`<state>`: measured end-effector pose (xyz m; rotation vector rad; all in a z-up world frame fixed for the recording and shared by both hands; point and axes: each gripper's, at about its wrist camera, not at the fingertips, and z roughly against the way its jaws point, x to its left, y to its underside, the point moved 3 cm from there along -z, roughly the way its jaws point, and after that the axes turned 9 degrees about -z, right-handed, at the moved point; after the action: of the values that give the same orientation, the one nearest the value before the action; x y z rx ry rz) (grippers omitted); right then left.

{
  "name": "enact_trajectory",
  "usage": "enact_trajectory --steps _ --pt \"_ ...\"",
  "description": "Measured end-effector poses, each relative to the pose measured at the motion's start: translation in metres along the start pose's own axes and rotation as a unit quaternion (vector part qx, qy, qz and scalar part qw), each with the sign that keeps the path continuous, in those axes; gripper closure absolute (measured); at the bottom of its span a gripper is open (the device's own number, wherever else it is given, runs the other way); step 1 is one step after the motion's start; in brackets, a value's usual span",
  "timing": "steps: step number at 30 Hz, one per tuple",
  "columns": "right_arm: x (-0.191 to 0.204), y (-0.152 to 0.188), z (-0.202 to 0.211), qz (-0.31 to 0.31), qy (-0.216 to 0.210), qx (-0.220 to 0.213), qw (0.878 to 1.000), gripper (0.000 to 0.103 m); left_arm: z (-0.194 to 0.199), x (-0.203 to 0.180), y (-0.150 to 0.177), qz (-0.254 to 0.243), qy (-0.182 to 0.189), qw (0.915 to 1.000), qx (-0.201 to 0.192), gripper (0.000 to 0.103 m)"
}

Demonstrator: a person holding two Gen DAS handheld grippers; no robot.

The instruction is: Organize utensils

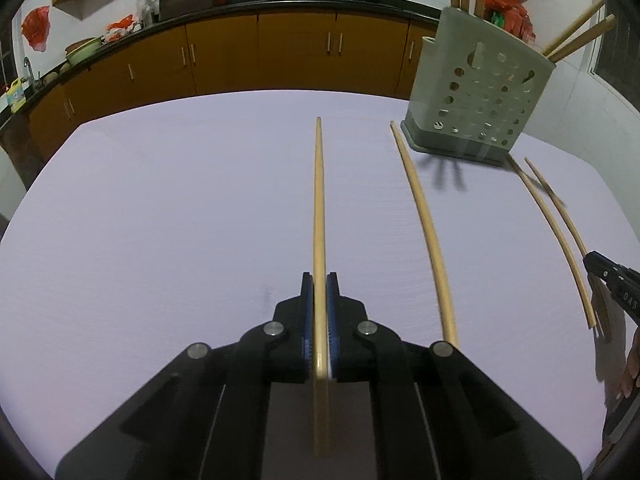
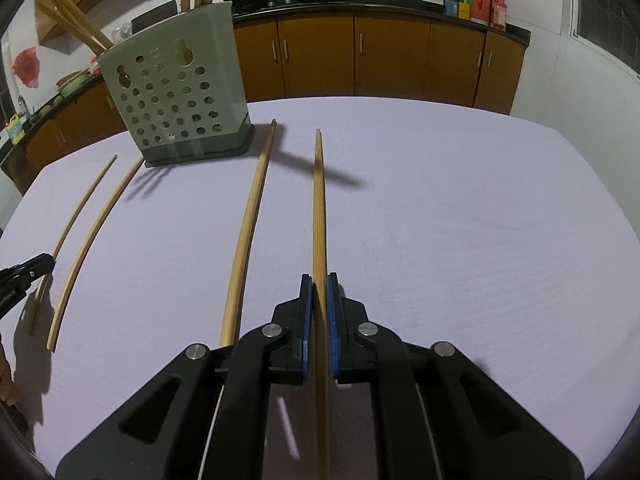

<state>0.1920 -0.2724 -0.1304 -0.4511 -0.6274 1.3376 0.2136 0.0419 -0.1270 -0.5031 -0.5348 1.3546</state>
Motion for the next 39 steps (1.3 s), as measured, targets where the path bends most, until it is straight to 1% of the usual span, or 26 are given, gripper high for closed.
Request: enact_trajectory --steps 5,14,39 --pt "0.0007 0.0012 0.0003 0.000 0.003 0.000 1.000 0.095 -0.0005 -0.0006 -0.0019 0.002 -0.003 1.0000 0.000 0.094" --pt "0.0026 0.0011 -0.0004 0.005 0.010 -0.001 1.000 0.095 -0.0019 0.0017 -0.0001 0.017 0.010 0.9998 -0.003 0.094" --pt "0.0021 0.0016 -0.0006 0.005 0.010 -0.001 1.000 0.095 -0.0021 0.0022 -0.0006 0.017 0.011 0.9998 -0.003 0.093"
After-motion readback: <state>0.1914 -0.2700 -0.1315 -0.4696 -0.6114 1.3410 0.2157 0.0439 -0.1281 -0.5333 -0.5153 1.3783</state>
